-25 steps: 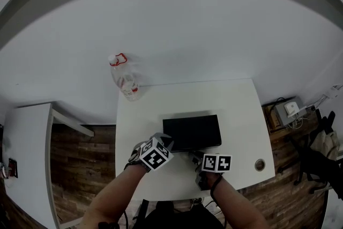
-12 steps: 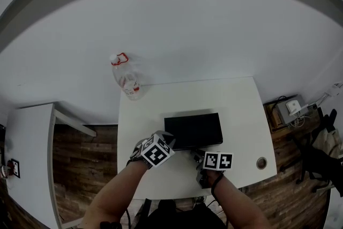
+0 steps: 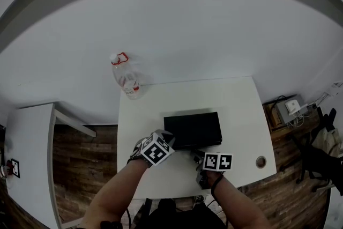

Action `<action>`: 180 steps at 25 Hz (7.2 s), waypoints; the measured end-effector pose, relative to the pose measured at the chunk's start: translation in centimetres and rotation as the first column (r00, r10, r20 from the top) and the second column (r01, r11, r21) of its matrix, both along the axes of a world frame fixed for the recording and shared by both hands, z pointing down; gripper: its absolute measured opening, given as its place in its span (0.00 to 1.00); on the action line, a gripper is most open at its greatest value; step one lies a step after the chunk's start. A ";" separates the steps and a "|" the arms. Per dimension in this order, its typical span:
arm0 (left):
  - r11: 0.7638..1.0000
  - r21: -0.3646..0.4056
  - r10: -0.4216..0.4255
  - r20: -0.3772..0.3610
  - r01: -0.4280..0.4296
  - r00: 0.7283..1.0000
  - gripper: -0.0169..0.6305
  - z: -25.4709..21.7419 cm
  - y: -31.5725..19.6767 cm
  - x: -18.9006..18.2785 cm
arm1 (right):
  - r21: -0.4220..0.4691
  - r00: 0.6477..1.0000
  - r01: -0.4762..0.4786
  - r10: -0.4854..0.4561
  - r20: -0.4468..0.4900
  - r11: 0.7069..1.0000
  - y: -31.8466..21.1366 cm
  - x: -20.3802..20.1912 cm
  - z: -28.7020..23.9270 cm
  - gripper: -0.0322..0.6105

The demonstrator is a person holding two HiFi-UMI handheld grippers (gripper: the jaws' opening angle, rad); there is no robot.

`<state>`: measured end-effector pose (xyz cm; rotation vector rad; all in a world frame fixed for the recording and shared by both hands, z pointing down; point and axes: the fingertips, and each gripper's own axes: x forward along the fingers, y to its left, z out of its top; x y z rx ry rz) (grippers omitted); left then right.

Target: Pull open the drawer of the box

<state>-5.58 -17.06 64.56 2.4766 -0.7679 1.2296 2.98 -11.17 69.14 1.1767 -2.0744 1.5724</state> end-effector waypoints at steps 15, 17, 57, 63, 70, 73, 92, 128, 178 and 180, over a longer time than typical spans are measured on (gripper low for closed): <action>1.000 -0.010 -0.024 -0.025 0.023 0.999 0.03 0.1 -0.3 0.0 | -0.007 1.000 -0.004 0.004 0.005 1.000 2.3 0.3 0.0 0.16; 1.000 -0.010 -0.025 -0.029 0.025 0.999 0.03 0.1 -0.3 0.0 | -0.006 1.000 -0.003 0.003 0.006 1.000 2.6 0.3 0.0 0.16; 0.998 -0.032 -0.063 -0.042 0.062 0.997 0.03 -0.4 -0.4 0.1 | -0.050 1.000 0.003 -0.002 0.025 0.999 10.4 1.3 0.4 0.16; 0.997 -0.032 -0.065 -0.044 0.064 0.997 0.03 -0.3 -0.4 0.1 | -0.044 0.999 -0.004 0.006 0.032 0.999 10.4 1.4 0.4 0.16; 0.997 -0.020 -0.072 -0.036 0.072 0.997 0.03 -0.4 -0.6 -0.1 | -0.052 0.999 -0.018 0.020 0.033 0.998 10.4 1.3 0.9 0.16; 0.997 -0.032 -0.078 -0.041 0.077 0.996 0.03 -0.5 -0.4 0.1 | -0.055 0.999 -0.025 0.027 0.041 0.998 10.5 1.3 0.9 0.16; 0.979 0.016 -0.193 -0.281 0.205 0.940 0.03 -4.8 -1.0 0.0 | -0.009 0.987 -0.001 0.003 0.158 1.000 14.3 3.5 -3.5 0.11; 0.860 -0.482 -0.503 -0.745 0.167 0.439 0.03 -12.5 22.0 2.5 | 0.336 0.845 0.207 -0.341 0.413 0.919 15.2 0.4 -20.9 0.06; 0.855 -0.495 -0.507 -0.732 0.156 0.454 0.03 -12.1 22.7 3.0 | 0.321 0.846 0.194 -0.324 0.424 0.927 15.8 0.4 -20.4 0.06; 0.855 -0.494 -0.506 -0.732 0.156 0.456 0.03 -12.2 22.7 3.0 | 0.323 0.846 0.193 -0.324 0.423 0.927 15.8 0.5 -20.5 0.06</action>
